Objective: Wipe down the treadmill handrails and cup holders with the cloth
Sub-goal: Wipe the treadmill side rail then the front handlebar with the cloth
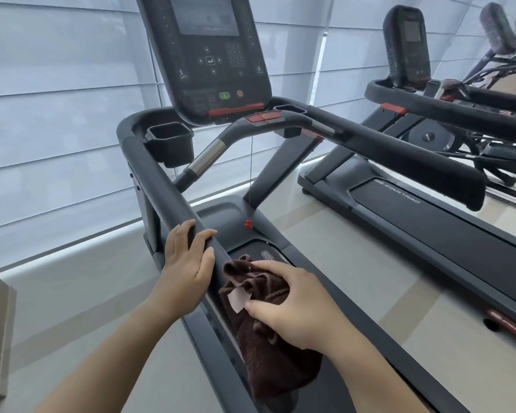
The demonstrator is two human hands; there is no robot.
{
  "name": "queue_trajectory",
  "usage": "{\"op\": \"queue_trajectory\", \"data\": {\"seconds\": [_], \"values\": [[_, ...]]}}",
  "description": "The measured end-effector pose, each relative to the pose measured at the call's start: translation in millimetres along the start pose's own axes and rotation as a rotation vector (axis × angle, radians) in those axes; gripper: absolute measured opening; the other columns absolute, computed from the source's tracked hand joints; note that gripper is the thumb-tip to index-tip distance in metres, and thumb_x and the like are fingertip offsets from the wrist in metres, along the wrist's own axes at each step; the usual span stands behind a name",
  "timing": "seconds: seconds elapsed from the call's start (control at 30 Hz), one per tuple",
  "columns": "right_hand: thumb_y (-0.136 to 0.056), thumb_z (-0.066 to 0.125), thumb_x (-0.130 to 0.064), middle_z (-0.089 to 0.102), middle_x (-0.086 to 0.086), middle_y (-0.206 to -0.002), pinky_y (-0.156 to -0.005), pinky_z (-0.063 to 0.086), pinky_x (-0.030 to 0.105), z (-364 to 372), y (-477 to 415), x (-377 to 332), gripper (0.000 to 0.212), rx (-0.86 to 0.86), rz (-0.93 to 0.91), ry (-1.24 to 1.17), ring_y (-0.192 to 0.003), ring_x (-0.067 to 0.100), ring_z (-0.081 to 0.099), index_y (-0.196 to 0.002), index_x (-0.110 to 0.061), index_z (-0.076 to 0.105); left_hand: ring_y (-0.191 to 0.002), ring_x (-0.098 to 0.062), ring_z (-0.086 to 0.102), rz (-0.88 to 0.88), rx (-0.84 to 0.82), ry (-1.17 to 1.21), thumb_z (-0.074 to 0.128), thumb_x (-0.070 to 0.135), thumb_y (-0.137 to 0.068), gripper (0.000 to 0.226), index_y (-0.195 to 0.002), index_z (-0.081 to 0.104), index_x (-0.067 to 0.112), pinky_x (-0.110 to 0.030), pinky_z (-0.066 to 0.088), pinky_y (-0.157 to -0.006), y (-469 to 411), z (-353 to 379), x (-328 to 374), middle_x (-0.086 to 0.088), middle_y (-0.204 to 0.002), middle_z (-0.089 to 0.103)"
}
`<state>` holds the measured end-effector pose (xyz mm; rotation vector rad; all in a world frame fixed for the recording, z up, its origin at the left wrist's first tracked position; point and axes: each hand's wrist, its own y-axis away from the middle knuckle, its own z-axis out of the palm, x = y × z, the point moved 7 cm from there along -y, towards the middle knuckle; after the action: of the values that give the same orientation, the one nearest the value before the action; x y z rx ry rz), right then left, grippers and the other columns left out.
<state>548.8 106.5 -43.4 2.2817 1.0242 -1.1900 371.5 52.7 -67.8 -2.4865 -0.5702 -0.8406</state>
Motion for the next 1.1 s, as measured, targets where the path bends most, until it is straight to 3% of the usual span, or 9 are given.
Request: {"op": "queue_trajectory", "data": {"seconds": [0.13,0.3,0.43,0.53,0.67,0.87,1.1], "values": [[-0.067,0.071,-0.043,0.068,-0.029,-0.089,-0.069,0.04,0.001,-10,-6,16,0.034,-0.013,-0.02,-0.166,-0.085,-0.012,0.062,-0.099,-0.051,0.062,-0.139,-0.013,0.011,0.063,0.003,-0.122,0.04,0.029,-0.095,0.032,-0.123,0.053,0.025,-0.044,0.01,-0.117,-14,-3,24,0.005,-0.144,0.028],[-0.072,0.071,-0.032,0.063,-0.029,-0.108,-0.083,0.04,0.005,-44,-22,46,0.042,0.08,-0.122,-0.163,-0.102,-0.01,0.057,-0.112,-0.042,0.061,-0.122,-0.003,0.038,0.128,-0.149,-0.178,0.046,0.038,-0.091,0.029,-0.118,0.056,0.032,-0.022,0.027,-0.102,-49,27,59,0.015,-0.128,0.047],[-0.072,0.069,-0.033,0.056,-0.027,-0.121,-0.096,0.036,0.01,-100,-49,82,0.047,0.093,-0.188,-0.032,-0.116,-0.009,0.047,-0.118,-0.037,0.058,-0.11,0.0,0.048,0.007,-0.238,-0.281,0.046,0.04,-0.091,0.026,-0.113,0.057,0.033,-0.02,0.036,-0.094,-61,64,72,0.018,-0.119,0.052],[-0.073,0.067,-0.031,0.055,-0.025,-0.123,-0.098,0.03,0.007,-141,-60,91,0.047,0.034,-0.193,-0.014,-0.118,-0.011,0.043,-0.12,-0.034,0.058,-0.106,-0.005,0.051,-0.144,-0.252,-0.346,0.046,0.038,-0.092,0.025,-0.112,0.057,0.031,-0.024,0.041,-0.093,-54,74,92,0.014,-0.119,0.053],[-0.075,0.067,-0.032,0.054,-0.019,-0.127,-0.102,0.038,0.023,-199,-60,85,0.049,-0.104,-0.18,0.01,-0.119,0.001,0.048,-0.123,-0.031,0.056,-0.104,-0.003,0.051,-0.314,-0.204,-0.321,0.046,0.039,-0.092,0.026,-0.115,0.055,0.031,-0.02,0.038,-0.087,-44,82,150,0.015,-0.121,0.054],[-0.073,0.063,-0.037,0.056,-0.022,-0.123,-0.099,0.042,0.025,-256,-61,57,0.049,-0.132,-0.23,-0.01,-0.115,0.0,0.05,-0.121,-0.034,0.057,-0.109,0.001,0.047,-0.371,-0.176,-0.249,0.046,0.041,-0.092,0.027,-0.116,0.054,0.034,-0.019,0.037,-0.09,-47,79,220,0.019,-0.12,0.051],[-0.075,0.067,-0.029,0.055,-0.017,-0.126,-0.1,0.042,0.033,-237,-100,35,0.051,-0.2,-0.329,-0.022,-0.117,0.007,0.05,-0.124,-0.029,0.057,-0.099,0.004,0.046,-0.423,-0.033,-0.285,0.047,0.037,-0.092,0.023,-0.113,0.056,0.032,-0.016,0.035,-0.084,-64,46,213,0.022,-0.11,0.053]]}}
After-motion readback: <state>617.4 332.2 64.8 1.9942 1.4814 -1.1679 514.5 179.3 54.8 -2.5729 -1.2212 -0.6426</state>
